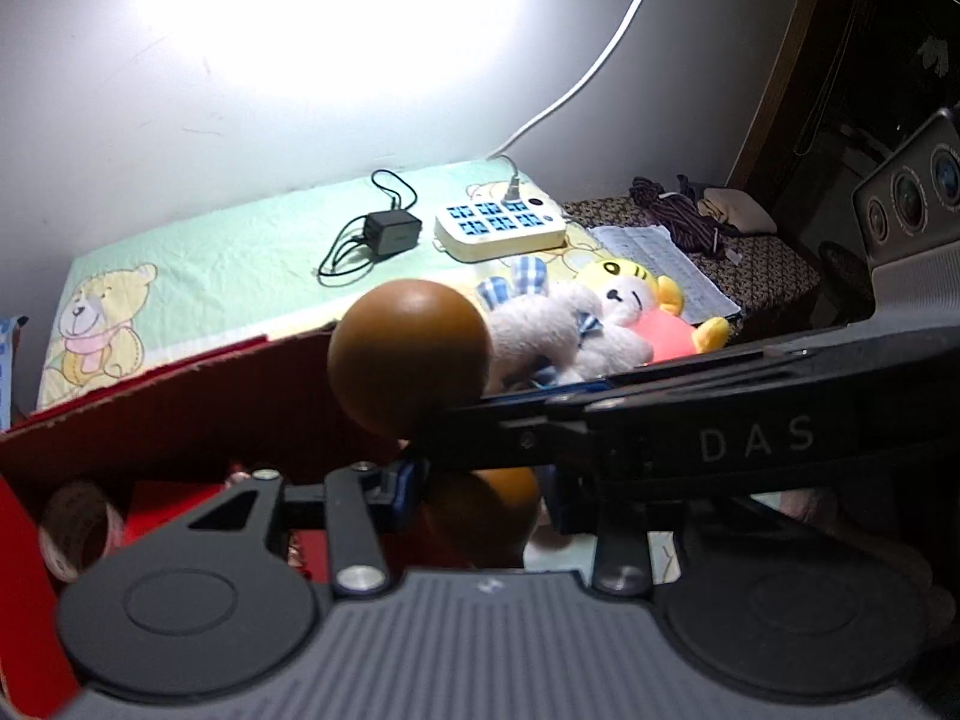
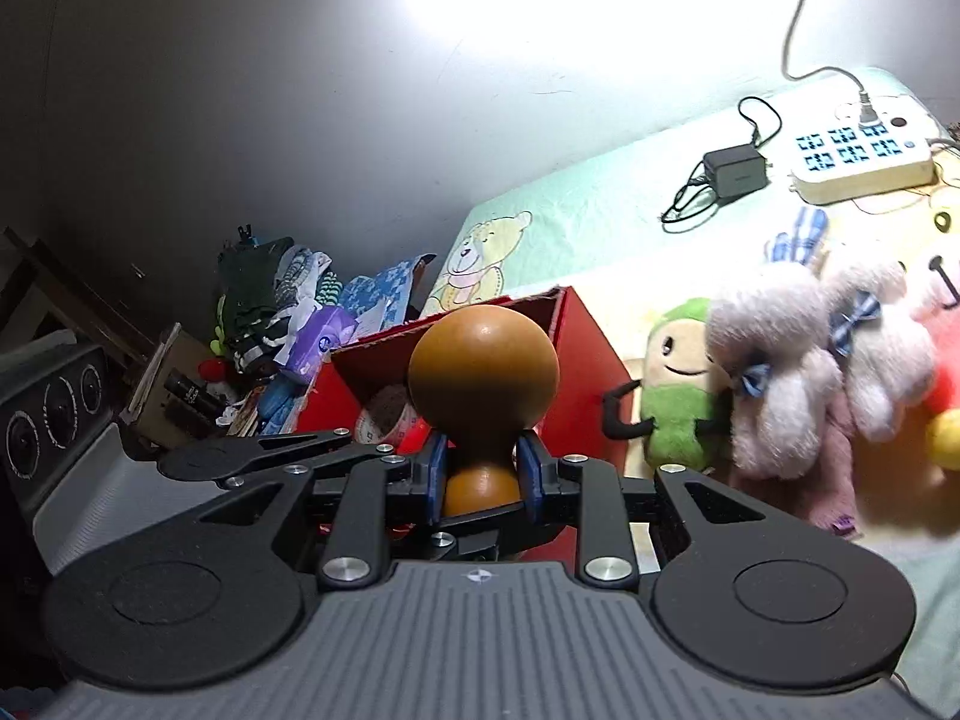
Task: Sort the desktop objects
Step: 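Lift the gourd with the right gripper and carry it over the red box, then lower the gourd into the red box and open the right gripper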
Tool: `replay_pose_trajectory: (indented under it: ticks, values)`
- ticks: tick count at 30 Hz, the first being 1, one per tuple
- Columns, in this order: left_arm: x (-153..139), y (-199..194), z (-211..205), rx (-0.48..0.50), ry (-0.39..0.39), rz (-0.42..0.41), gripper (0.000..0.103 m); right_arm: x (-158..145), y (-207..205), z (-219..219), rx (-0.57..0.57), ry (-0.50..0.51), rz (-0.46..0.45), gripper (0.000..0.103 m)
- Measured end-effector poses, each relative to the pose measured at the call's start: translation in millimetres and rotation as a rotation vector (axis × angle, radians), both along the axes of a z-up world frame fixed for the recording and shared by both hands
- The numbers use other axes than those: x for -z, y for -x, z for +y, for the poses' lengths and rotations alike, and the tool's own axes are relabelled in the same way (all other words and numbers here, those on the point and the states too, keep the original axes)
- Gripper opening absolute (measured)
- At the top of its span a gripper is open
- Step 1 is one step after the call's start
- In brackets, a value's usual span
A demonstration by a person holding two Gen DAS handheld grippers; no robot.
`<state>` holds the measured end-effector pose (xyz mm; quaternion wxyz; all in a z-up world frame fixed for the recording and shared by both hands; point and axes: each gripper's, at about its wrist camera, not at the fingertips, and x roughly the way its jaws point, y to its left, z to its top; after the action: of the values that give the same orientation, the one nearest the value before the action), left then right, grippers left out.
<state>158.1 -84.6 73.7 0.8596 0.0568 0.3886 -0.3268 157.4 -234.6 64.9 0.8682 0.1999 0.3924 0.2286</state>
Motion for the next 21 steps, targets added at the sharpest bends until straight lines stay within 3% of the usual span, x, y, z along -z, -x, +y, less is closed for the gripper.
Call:
replay_pose_trajectory:
  ticks: [10,15,21]
  values:
    - [28.4,-42.2,51.2,0.006,0.045,0.053,0.036,2.5,-42.0,68.9,-0.061,0.1,-0.013,0.027]
    - [57.9,-61.4,62.5,0.031,0.078,0.148,0.037,22.0,-59.1,87.3,-0.061,0.161,0.053,0.027]
    - [79.5,-69.7,61.0,0.07,0.057,0.211,0.037,42.0,-65.9,99.5,-0.022,0.236,0.128,0.026]
